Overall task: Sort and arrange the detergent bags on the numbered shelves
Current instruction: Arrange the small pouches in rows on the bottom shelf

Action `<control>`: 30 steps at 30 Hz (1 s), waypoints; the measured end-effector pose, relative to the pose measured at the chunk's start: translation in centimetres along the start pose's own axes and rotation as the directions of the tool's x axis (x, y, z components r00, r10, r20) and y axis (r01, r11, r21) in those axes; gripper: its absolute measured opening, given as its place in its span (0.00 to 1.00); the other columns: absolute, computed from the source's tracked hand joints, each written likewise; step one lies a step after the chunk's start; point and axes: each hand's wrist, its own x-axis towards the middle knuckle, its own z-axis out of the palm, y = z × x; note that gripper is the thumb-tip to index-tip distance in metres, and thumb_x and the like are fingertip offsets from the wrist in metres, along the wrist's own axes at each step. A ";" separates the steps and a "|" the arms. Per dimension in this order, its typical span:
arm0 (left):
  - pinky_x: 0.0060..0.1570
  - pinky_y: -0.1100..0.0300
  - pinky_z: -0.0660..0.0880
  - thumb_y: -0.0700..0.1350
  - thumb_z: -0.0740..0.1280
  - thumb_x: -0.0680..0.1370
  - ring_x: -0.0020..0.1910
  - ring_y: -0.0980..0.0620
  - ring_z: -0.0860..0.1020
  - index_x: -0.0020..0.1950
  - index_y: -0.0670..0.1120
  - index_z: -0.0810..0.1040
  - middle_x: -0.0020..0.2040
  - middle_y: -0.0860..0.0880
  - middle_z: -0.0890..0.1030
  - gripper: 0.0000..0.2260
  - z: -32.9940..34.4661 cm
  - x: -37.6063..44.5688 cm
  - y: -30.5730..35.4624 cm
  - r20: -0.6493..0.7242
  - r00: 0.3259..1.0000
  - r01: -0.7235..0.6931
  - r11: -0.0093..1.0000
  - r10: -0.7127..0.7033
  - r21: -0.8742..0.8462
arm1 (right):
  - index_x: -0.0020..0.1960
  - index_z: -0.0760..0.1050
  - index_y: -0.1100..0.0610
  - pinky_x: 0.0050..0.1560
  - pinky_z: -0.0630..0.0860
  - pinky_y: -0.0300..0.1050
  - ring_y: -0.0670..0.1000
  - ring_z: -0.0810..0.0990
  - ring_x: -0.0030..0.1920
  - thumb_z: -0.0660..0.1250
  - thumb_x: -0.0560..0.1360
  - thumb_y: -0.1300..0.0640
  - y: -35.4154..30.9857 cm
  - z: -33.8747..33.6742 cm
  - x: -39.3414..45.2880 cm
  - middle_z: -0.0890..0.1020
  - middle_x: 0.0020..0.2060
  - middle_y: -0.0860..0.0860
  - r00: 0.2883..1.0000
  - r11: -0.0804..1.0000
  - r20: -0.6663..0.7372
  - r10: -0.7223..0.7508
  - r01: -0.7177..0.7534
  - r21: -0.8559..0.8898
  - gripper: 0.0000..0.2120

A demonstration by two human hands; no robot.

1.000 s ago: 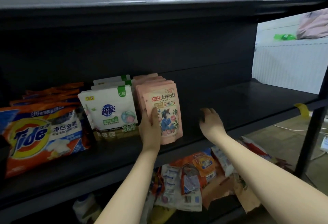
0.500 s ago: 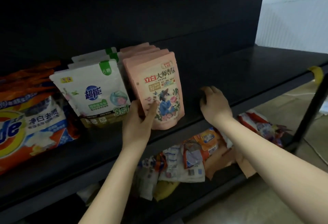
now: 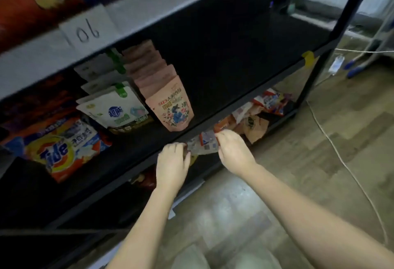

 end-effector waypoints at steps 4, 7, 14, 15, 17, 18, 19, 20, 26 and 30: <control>0.46 0.53 0.76 0.47 0.69 0.74 0.49 0.47 0.79 0.52 0.44 0.80 0.49 0.47 0.82 0.10 -8.1 -1.4 4.9 0.040 0.988 -0.153 0.987 0.151 0.050 | 0.49 0.81 0.62 0.51 0.80 0.50 0.56 0.83 0.45 0.79 0.55 0.62 -4.2 -7.2 -4.2 0.84 0.42 0.56 1.000 0.996 0.016 -0.001 0.003 -0.092 0.23; 0.43 0.54 0.77 0.46 0.72 0.71 0.46 0.49 0.80 0.48 0.46 0.81 0.46 0.49 0.83 0.08 -15.8 -1.9 8.1 -0.028 0.959 -0.281 0.957 0.284 0.077 | 0.52 0.82 0.59 0.54 0.79 0.48 0.53 0.83 0.50 0.81 0.53 0.56 -7.0 -14.3 -5.5 0.84 0.45 0.53 1.000 0.985 0.000 -0.020 0.019 -0.170 0.27; 0.45 0.57 0.77 0.50 0.60 0.73 0.46 0.51 0.80 0.47 0.48 0.82 0.44 0.52 0.82 0.13 -34.5 -1.9 11.0 -0.290 0.851 -0.402 0.899 0.437 0.173 | 0.65 0.73 0.61 0.67 0.67 0.48 0.55 0.74 0.65 0.69 0.72 0.59 -12.6 -35.8 -3.6 0.78 0.60 0.54 0.972 0.986 -0.195 -0.130 0.107 -0.127 0.22; 0.46 0.57 0.77 0.50 0.59 0.74 0.47 0.51 0.80 0.47 0.48 0.82 0.44 0.53 0.82 0.13 -37.3 -1.9 11.1 -0.345 0.827 -0.398 0.896 0.443 0.196 | 0.67 0.70 0.61 0.69 0.64 0.49 0.56 0.71 0.67 0.66 0.75 0.60 -13.5 -38.7 -3.0 0.76 0.63 0.55 0.955 0.978 -0.232 -0.184 0.155 -0.140 0.22; 0.47 0.57 0.76 0.50 0.56 0.75 0.47 0.51 0.80 0.48 0.48 0.82 0.45 0.52 0.82 0.15 -42.7 -1.6 10.9 -0.447 0.777 -0.370 0.896 0.444 0.246 | 0.65 0.72 0.63 0.65 0.68 0.51 0.58 0.74 0.64 0.68 0.73 0.62 -15.2 -44.1 -1.4 0.78 0.59 0.57 0.880 0.943 -0.350 -0.322 0.266 -0.199 0.21; 0.47 0.56 0.76 0.50 0.56 0.75 0.47 0.51 0.80 0.48 0.48 0.82 0.46 0.52 0.82 0.15 -45.4 -1.4 10.6 -0.492 0.748 -0.352 0.895 0.445 0.275 | 0.62 0.74 0.63 0.62 0.72 0.51 0.58 0.77 0.60 0.68 0.72 0.63 -16.4 -46.7 -0.4 0.79 0.56 0.57 0.835 0.921 -0.395 -0.384 0.318 -0.225 0.19; 0.46 0.55 0.76 0.50 0.57 0.76 0.47 0.50 0.80 0.48 0.48 0.82 0.46 0.52 0.82 0.14 -48.2 -1.1 10.1 -0.537 0.715 -0.332 0.893 0.448 0.304 | 0.60 0.76 0.64 0.59 0.75 0.51 0.58 0.79 0.57 0.67 0.72 0.62 -18.1 -49.3 0.6 0.80 0.54 0.58 0.794 0.898 -0.421 -0.439 0.367 -0.243 0.17; 0.46 0.55 0.76 0.49 0.58 0.76 0.46 0.49 0.80 0.48 0.47 0.82 0.46 0.51 0.82 0.14 -50.9 -0.8 9.4 -0.578 0.683 -0.303 0.893 0.447 0.332 | 0.58 0.77 0.64 0.55 0.77 0.50 0.58 0.80 0.54 0.63 0.72 0.60 -19.8 -51.6 1.7 0.81 0.52 0.58 0.751 0.874 -0.448 -0.485 0.406 -0.266 0.17; 0.38 0.53 0.77 0.48 0.59 0.75 0.40 0.44 0.80 0.43 0.45 0.80 0.40 0.48 0.82 0.12 -65.0 -0.7 2.5 -0.720 0.567 -0.065 0.893 0.400 0.445 | 0.64 0.72 0.64 0.60 0.68 0.45 0.60 0.74 0.60 0.61 0.76 0.63 -31.3 -59.6 7.9 0.77 0.59 0.58 0.606 0.777 -0.501 -0.618 0.569 -0.271 0.17; 0.37 0.54 0.74 0.52 0.55 0.75 0.40 0.43 0.79 0.43 0.45 0.80 0.40 0.47 0.82 0.17 -71.7 -1.7 -3.8 -0.750 0.592 0.154 0.871 0.296 0.466 | 0.71 0.64 0.58 0.63 0.60 0.41 0.54 0.65 0.67 0.55 0.80 0.59 -38.5 -60.4 12.2 0.70 0.66 0.54 0.644 0.731 -0.357 -0.677 0.645 -0.222 0.20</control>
